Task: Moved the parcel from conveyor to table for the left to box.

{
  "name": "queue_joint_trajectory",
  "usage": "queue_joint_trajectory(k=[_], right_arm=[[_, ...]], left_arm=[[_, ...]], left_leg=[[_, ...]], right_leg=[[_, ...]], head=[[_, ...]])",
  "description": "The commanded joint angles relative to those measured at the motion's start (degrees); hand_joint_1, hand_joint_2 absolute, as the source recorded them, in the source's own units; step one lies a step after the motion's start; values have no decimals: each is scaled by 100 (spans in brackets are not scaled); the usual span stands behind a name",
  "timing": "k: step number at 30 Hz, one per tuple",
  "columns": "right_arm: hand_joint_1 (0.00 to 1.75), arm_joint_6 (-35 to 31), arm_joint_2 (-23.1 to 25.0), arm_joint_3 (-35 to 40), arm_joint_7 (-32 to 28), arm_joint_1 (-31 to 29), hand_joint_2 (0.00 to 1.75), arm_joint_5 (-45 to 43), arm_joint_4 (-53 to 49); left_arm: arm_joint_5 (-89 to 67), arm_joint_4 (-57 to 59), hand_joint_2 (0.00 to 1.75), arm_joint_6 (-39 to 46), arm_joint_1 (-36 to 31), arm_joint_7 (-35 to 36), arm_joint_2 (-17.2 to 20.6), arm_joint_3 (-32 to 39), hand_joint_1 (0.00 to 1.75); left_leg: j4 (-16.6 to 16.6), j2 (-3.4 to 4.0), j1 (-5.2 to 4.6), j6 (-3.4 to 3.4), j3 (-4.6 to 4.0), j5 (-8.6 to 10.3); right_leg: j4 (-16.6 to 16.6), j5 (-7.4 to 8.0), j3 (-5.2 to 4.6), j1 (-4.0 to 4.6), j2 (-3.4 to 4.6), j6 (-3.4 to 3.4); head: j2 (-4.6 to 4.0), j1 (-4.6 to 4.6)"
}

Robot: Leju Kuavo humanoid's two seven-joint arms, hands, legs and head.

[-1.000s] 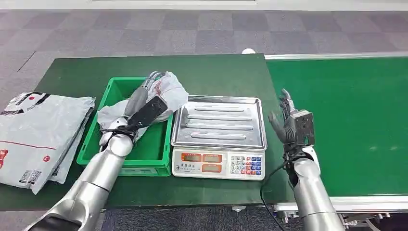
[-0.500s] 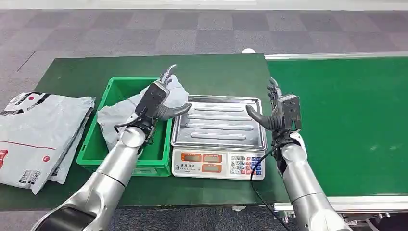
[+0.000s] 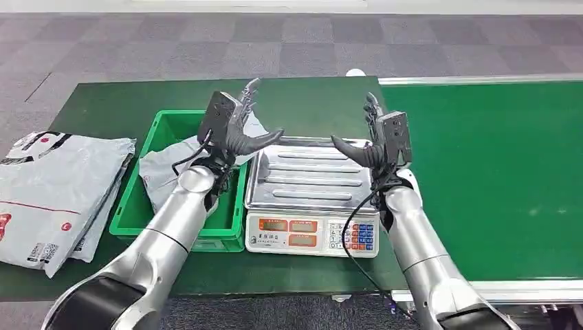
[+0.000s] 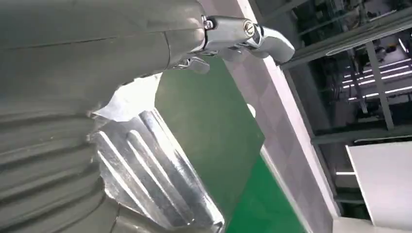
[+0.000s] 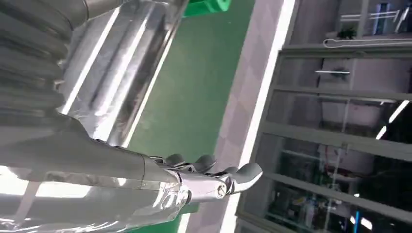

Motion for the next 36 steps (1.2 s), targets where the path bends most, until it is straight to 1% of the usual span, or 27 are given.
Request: queue_joint_trajectory(k=[1,2,5,7,10,13,18,19,20,21,22,23,26,33,34,36], right_arm=[[0,-27,185,209,177,-817,175,-133,709],[0,-43,194,216,203,-845,175,-139,703],[0,-86,195,240,241,-866,175,-132,665],[0,-264,164,293,292,-826,175,-46,582],[0,-180,144,331,367,-750,175,-148,609],[0,-56,167,376,328,-737,175,-279,827],[0,-40,206,411,264,-723,175,-339,1059],[0,-113,201,415,212,-666,175,-328,1035],[0,-134,199,418,196,-638,175,-316,1024],[0,-284,165,451,166,-556,175,-207,946],[0,-361,148,478,155,-511,175,-129,905],[0,-535,146,470,122,-417,175,-27,813],[0,-530,135,442,133,-275,175,-2,709],[0,-532,134,435,139,-271,175,2,679],[0,-532,134,435,139,-271,175,2,679],[0,-532,134,435,139,-271,175,2,679]], left_arm=[[189,643,175,212,-600,136,-128,161,0],[197,638,175,235,-622,165,-148,149,0],[272,637,175,204,-657,224,-193,153,0],[375,637,175,189,-660,307,-215,130,0],[427,722,175,315,-670,365,-286,37,0],[453,794,175,385,-633,322,-258,-113,0],[582,795,175,419,-550,253,-250,-94,0],[601,812,175,391,-537,243,-289,-115,0],[614,819,175,375,-534,234,-316,-127,0],[687,833,175,342,-528,217,-378,-113,0],[776,851,0,271,-527,232,-412,-82,0],[924,866,0,194,-524,192,-469,-38,0],[1048,894,0,241,-529,173,-568,-4,0],[1052,903,0,244,-541,172,-553,-19,0],[1052,903,0,244,-541,172,-553,-19,0],[1052,903,0,244,-541,172,-553,-19,0]], left_leg=[[3,21,5,1,-1,-1],[11,11,2,0,-13,-2],[6,6,3,0,-8,0],[5,6,5,0,-5,0],[2,4,1,1,-2,0],[-1,5,5,1,3,0],[-2,6,6,-1,3,1],[-16,11,11,-1,14,6],[-6,6,5,-1,6,2],[-13,8,8,0,11,5],[-3,0,4,0,3,1],[-8,-3,7,1,8,2],[-10,-8,3,1,9,2],[0,1,2,-1,-4,0],[-14,5,8,-2,10,5],[-2,6,4,-1,-2,1]], right_leg=[[-4,8,-4,6,20,-6],[9,3,-15,3,10,-3],[3,3,-9,3,5,-3],[0,3,-5,6,5,-4],[-1,1,-1,2,2,-3],[-8,4,5,7,3,-5],[-7,4,4,7,5,-5],[-26,13,16,13,9,-9],[-10,5,6,6,5,-5],[-21,10,12,9,7,-7],[-7,2,4,6,-1,-3],[-16,4,12,9,-5,-4],[-16,1,13,5,-10,-3],[-3,1,-4,3,0,-4],[-21,9,11,10,4,-10],[-7,5,-3,5,5,-5]], head=[[0,0],[0,0],[0,0],[0,0],[0,0],[0,0],[0,0],[0,0],[0,0],[0,0],[0,0],[0,0],[0,0],[0,0],[0,0],[0,0]])
